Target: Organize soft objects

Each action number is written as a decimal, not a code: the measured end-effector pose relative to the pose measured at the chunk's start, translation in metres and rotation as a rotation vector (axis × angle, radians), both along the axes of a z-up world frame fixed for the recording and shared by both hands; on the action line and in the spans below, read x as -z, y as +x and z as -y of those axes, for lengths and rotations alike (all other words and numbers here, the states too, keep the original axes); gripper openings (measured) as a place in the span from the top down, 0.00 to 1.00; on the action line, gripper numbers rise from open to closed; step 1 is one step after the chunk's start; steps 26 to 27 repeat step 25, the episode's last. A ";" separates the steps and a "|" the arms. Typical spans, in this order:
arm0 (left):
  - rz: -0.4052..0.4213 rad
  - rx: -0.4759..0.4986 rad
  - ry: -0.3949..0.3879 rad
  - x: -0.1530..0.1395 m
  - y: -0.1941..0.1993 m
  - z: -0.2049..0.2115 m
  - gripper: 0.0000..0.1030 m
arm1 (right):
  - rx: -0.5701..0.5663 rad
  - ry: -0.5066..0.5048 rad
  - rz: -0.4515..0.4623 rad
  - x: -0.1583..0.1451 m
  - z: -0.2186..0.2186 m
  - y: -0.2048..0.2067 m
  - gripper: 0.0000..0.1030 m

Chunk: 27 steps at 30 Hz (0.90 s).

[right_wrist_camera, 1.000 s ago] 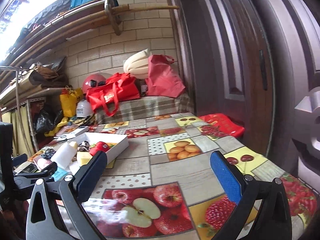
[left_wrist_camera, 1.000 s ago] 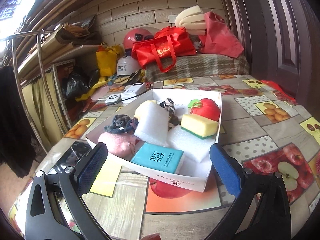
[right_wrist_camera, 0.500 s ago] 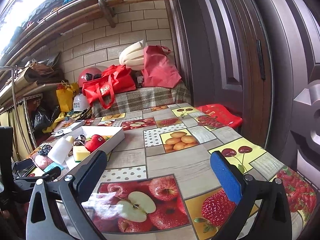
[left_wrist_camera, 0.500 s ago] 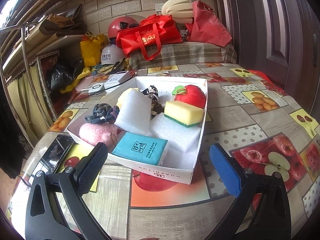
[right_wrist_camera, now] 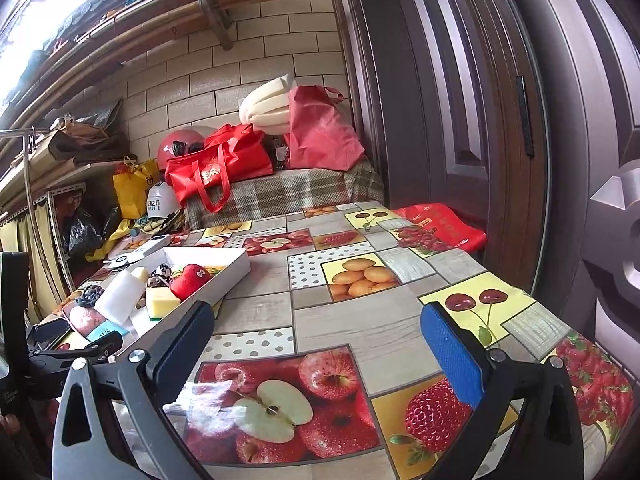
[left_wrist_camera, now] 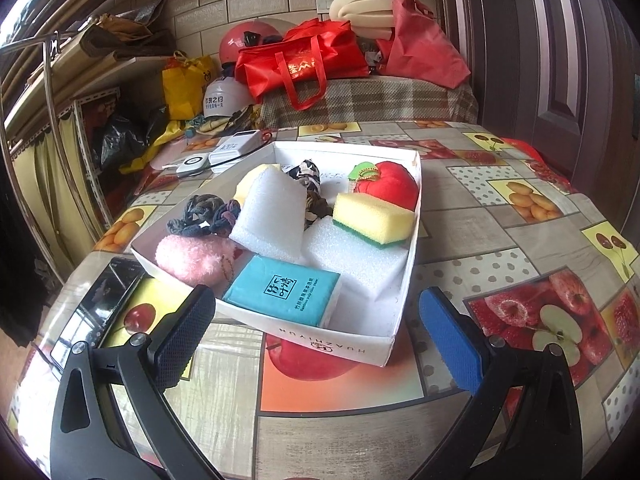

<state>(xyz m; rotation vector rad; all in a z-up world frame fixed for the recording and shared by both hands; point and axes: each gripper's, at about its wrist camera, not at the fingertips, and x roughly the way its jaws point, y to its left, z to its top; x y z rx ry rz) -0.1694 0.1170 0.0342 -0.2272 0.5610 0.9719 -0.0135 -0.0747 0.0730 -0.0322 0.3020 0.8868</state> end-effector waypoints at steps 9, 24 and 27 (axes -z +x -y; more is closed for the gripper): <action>0.001 0.001 -0.005 0.000 0.000 -0.001 0.00 | 0.001 -0.005 -0.017 0.003 -0.001 0.000 0.00; 0.008 0.011 -0.011 0.005 0.004 0.002 0.00 | 0.002 -0.005 -0.018 0.002 -0.002 0.001 0.00; 0.009 0.009 -0.013 0.005 0.004 0.001 0.00 | 0.002 -0.005 -0.019 0.002 -0.002 0.001 0.00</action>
